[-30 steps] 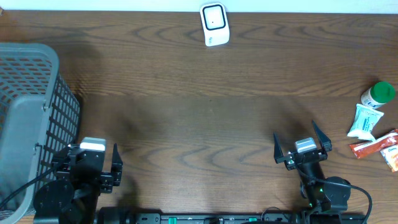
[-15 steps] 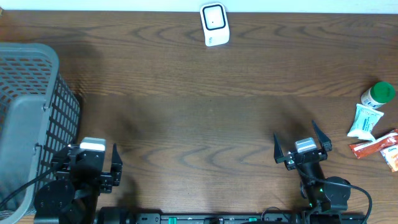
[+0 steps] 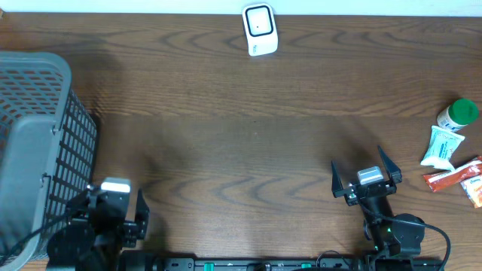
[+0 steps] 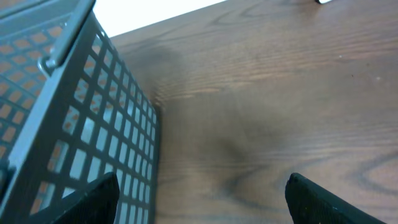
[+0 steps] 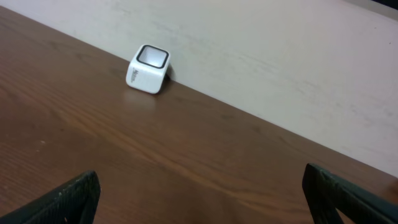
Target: Scan the item barcode
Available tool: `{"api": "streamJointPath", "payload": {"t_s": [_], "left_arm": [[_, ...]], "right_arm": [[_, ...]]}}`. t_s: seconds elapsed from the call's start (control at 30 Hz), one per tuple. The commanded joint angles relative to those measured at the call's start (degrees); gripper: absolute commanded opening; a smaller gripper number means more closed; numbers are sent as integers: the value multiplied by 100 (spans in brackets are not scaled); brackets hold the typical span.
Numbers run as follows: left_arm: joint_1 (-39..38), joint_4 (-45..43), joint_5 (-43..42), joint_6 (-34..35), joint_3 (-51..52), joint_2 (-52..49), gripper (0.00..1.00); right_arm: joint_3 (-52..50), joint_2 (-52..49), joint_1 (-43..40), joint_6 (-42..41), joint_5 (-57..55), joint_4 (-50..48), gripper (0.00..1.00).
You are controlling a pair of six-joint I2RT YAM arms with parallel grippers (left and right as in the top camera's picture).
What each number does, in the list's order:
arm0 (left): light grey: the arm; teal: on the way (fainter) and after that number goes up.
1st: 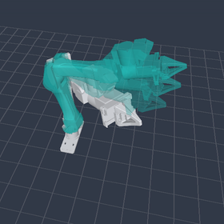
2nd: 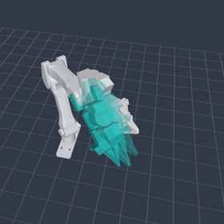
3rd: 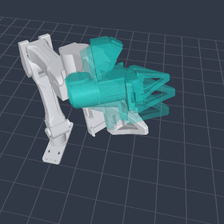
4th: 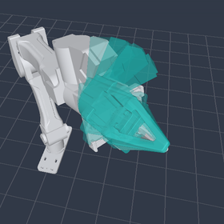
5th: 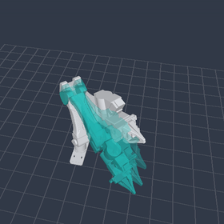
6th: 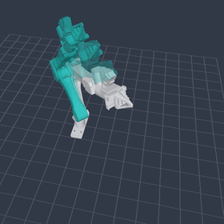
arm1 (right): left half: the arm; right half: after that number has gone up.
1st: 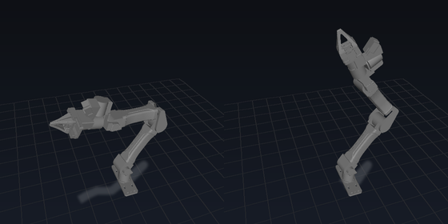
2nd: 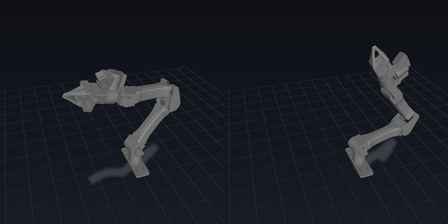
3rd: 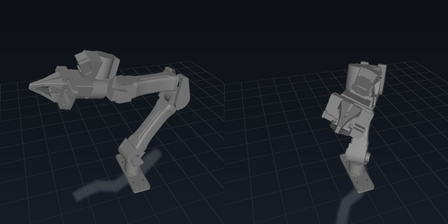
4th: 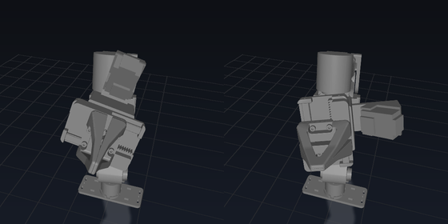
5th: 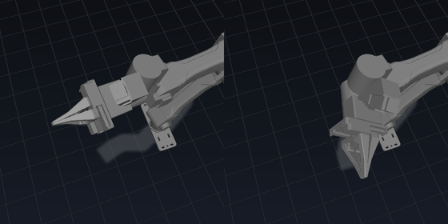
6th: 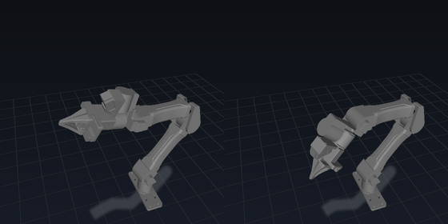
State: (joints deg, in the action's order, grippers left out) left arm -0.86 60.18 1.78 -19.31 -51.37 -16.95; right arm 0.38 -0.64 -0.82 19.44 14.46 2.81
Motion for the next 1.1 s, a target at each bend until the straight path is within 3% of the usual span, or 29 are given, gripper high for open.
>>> {"api": "streamJointPath", "payload": {"t_s": [0.0, 0.2, 0.43, 0.5, 0.77, 1.07], "left_arm": [[-13, -258, -494, -9, 142, 332, 86], [-13, -2135, -1311, 94, 1434, 1292, 86], [-13, -5434, -1617, 1467, 3672, 1681, 86], [-15, -6094, -1615, 1558, 4199, 1683, 85], [-15, -6371, -1458, 1556, 5093, 1683, 86], [-234, -5668, -988, 1561, 5115, 1685, 86]], "right_arm": [[-4, 33, 81, -122, -81, 42, 99], [-4, 33, 81, -120, -81, 42, 99], [-4, 33, 81, -120, -81, 42, 99], [-4, 33, 81, -120, -81, 42, 99], [-4, 33, 81, -120, -81, 42, 99], [-4, 33, 81, -120, -81, 42, 99]]}}
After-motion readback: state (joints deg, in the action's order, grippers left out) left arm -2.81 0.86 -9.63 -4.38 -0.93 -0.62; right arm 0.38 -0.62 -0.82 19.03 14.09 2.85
